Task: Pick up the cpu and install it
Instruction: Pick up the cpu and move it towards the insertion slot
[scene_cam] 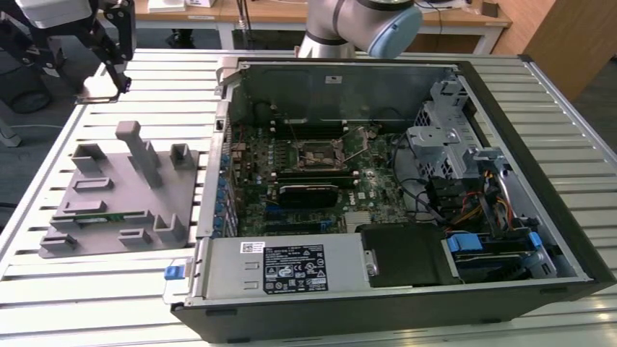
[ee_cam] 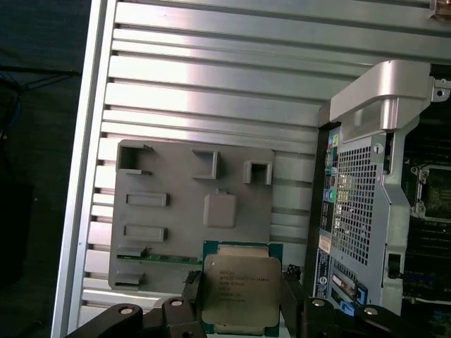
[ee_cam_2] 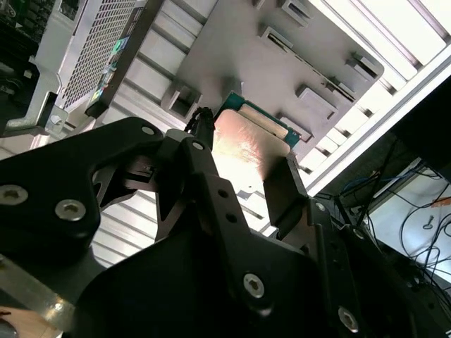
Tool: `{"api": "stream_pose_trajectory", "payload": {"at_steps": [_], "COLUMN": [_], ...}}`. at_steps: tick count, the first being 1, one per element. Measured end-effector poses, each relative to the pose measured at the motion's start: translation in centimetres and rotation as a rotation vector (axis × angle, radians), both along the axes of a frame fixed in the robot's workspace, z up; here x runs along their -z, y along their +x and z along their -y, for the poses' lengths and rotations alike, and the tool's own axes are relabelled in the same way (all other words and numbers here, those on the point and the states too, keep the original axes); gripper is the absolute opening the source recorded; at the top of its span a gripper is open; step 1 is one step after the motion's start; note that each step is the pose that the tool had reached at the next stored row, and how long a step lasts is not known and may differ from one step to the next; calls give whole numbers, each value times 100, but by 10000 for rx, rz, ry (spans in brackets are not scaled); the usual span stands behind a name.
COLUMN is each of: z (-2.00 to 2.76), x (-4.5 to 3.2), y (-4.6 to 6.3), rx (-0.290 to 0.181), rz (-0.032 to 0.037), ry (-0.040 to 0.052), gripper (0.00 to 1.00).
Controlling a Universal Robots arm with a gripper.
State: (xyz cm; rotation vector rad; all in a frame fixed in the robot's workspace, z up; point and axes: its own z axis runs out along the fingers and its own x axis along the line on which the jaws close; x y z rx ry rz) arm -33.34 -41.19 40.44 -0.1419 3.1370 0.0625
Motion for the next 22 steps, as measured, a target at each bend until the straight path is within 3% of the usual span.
{"api": "stream_pose_trajectory", "payload": {"at_steps": [22], "z": [0], "x": [0], "y": [284], "rx": [0], "rz": [0], "ry": [-1], "gripper": [53]}}
